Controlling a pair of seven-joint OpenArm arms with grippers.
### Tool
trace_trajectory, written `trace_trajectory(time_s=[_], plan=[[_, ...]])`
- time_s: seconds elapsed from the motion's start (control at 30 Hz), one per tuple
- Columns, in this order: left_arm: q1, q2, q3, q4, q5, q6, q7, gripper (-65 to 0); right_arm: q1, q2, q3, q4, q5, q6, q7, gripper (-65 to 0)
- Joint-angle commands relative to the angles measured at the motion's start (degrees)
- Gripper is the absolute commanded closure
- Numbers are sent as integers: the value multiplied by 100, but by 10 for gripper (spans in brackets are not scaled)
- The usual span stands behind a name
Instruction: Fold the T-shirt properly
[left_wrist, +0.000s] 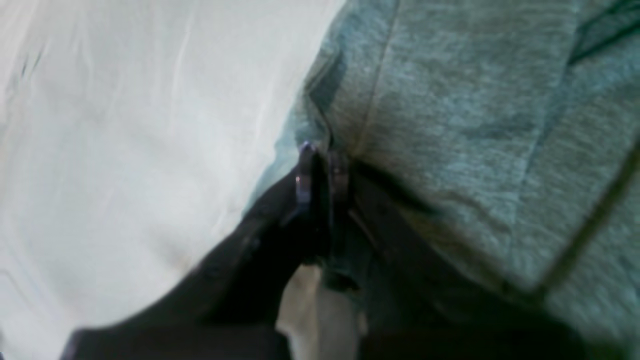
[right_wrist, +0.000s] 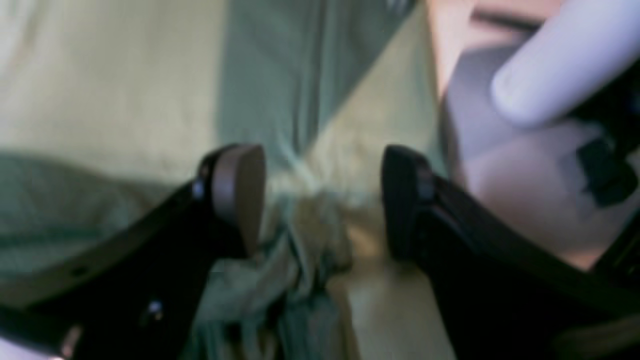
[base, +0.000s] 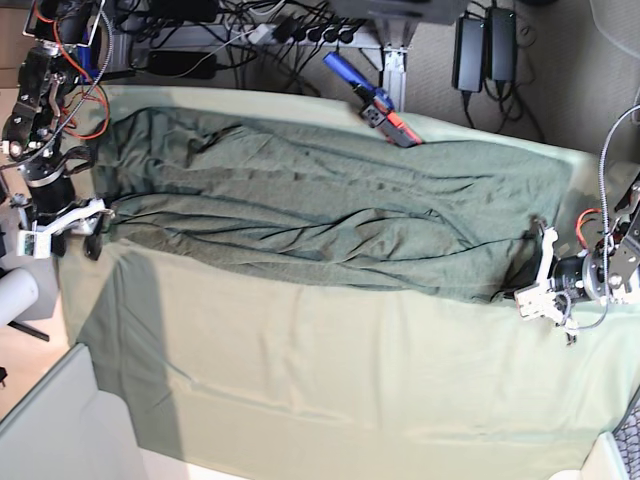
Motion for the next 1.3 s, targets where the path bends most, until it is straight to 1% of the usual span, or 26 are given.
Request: trace_trajectory(time_s=[0.0,0.17,0.33,0.43,0.53,0.6,0.7,0.77,0.87,0.93,0.97,1.03,1.07,1.1,1.13,1.2,1.23,1.27], plan=[[-157,-166,-52,227,-72,-25,-92,0,131,122,63,72,46,-17,105,-369],[-138,-586,-52,1056,-59,-25,-79,0,201,87,55,52,46,-17,85,-369],[72,-918,-52,1976,-44,-11,267,0,199,9,55,46,-26,-17,85,-369],[348,-1119,-52,2496,28,297,531,0,201,-39,55,33,-20,-17,87,-369],[686,-1327,-52,2999,435,649,686,0,199,-96,55,33,-50,-17,85,-369],[931,-1467,-52,3305,640,809,688,0,199,-96,55,33,-63,-17,87,-369],[1305,-1626,-52,3681,890,949,693,0,199,-94,55,33,-107,-17,87,-369],[1504,-1648,-52,3786,1027,1023,750,0,199,-94,55,33,-107,-17,85,-369],[1672,-1646,-52,3766,964,1019,953,0,199,-96,55,33,-103,-17,83,-369],[1766,-1639,-50,3757,697,1016,1279,0,199,-96,55,33,-103,-17,81,-369],[1808,-1633,-50,3757,535,1010,1462,-40,199,-96,55,33,-103,-17,76,-369],[1910,-1633,-50,3757,271,946,1838,-176,199,-96,55,33,-101,-17,72,-369],[1965,-1633,-50,3757,195,826,2013,-230,199,-96,55,33,-96,-17,61,-369],[2035,-1633,-50,3757,122,673,2159,-259,197,-96,55,33,-98,-15,59,-369],[2111,-1633,-50,3757,81,579,2247,-262,197,-96,55,33,-98,-17,59,-369],[2288,-1635,-50,3757,81,570,2277,-262,197,-96,55,33,-96,-17,61,-369],[2352,-1635,-50,3757,92,623,2280,-262,199,-96,55,33,-90,-17,59,-369],[2396,-1635,-50,3757,94,754,2299,-262,199,-96,55,33,-83,-17,59,-369]])
